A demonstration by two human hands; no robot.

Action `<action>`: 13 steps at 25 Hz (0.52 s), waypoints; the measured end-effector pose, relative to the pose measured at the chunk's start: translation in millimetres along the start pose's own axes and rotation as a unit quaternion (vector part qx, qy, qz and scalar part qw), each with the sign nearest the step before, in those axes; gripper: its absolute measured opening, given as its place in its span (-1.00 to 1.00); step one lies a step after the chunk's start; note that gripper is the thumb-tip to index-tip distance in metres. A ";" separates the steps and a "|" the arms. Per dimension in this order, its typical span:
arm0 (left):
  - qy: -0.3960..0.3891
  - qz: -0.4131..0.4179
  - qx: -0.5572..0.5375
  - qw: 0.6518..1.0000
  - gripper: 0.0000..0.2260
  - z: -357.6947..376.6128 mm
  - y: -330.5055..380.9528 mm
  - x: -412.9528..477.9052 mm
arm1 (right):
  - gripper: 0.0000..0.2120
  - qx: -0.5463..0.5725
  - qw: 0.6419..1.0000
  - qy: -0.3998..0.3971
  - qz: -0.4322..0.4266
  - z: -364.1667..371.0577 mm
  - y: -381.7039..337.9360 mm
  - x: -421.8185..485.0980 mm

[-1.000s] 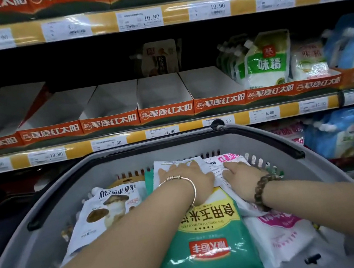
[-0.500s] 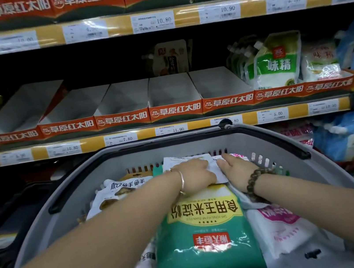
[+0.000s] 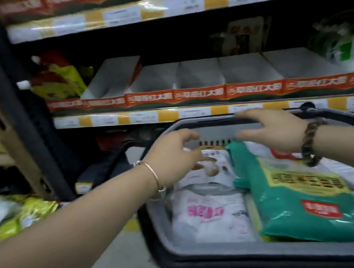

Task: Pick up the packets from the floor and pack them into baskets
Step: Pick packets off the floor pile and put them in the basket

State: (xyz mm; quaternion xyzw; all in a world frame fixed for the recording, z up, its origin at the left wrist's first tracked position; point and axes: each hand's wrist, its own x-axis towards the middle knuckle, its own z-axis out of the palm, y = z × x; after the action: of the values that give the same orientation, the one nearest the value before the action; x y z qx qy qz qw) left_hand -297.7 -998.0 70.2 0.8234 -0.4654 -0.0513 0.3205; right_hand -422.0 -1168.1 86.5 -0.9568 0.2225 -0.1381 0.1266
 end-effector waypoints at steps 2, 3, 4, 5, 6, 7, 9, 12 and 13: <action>0.041 -0.003 0.012 0.999 -0.65 -41.8 -28.2 -29.7 | -0.42 -0.007 0.998 0.012 -0.063 12.7 -59.0 11.0; 0.056 -0.008 0.017 0.998 -0.65 -62.1 -43.4 -45.1 | -0.43 -0.007 0.996 0.014 -0.087 22.0 -87.9 15.5; 0.072 -0.017 0.023 0.997 -0.65 -81.6 -59.7 -61.4 | -0.44 -0.004 0.994 0.013 -0.107 32.4 -116.6 19.2; 0.084 -0.027 0.029 0.996 -0.65 -100.0 -78.1 -77.4 | -0.45 -0.002 0.992 0.009 -0.124 43.8 -145.0 22.2; 0.096 -0.035 0.039 0.994 -0.65 -117.4 -96.2 -94.8 | -0.46 -0.003 0.990 0.005 -0.138 55.4 -173.4 24.4; 0.106 -0.042 0.054 0.992 -0.65 -131.4 -113.7 -109.2 | -0.46 -0.001 0.989 0.003 -0.149 65.3 -198.3 25.9; 0.127 -0.070 0.085 0.986 -0.63 -158.0 -151.0 -137.0 | -0.46 0.006 0.985 -0.003 -0.170 85.1 -249.0 28.0; 0.152 -0.125 0.125 0.972 -0.65 -190.3 -214.4 -174.5 | -0.48 0.007 0.981 -0.019 -0.195 122.0 -326.4 29.6; 0.164 -0.141 0.136 0.967 -0.66 -196.9 -235.8 -185.1 | -0.48 0.000 0.979 -0.032 -0.200 137.4 -350.3 29.3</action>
State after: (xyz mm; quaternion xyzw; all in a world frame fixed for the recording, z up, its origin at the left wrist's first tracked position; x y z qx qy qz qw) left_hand -153.2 -670.3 50.4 0.9137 -0.2884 0.1036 0.2670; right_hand -215.8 -852.3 71.2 -0.9858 0.0224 -0.1303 0.1034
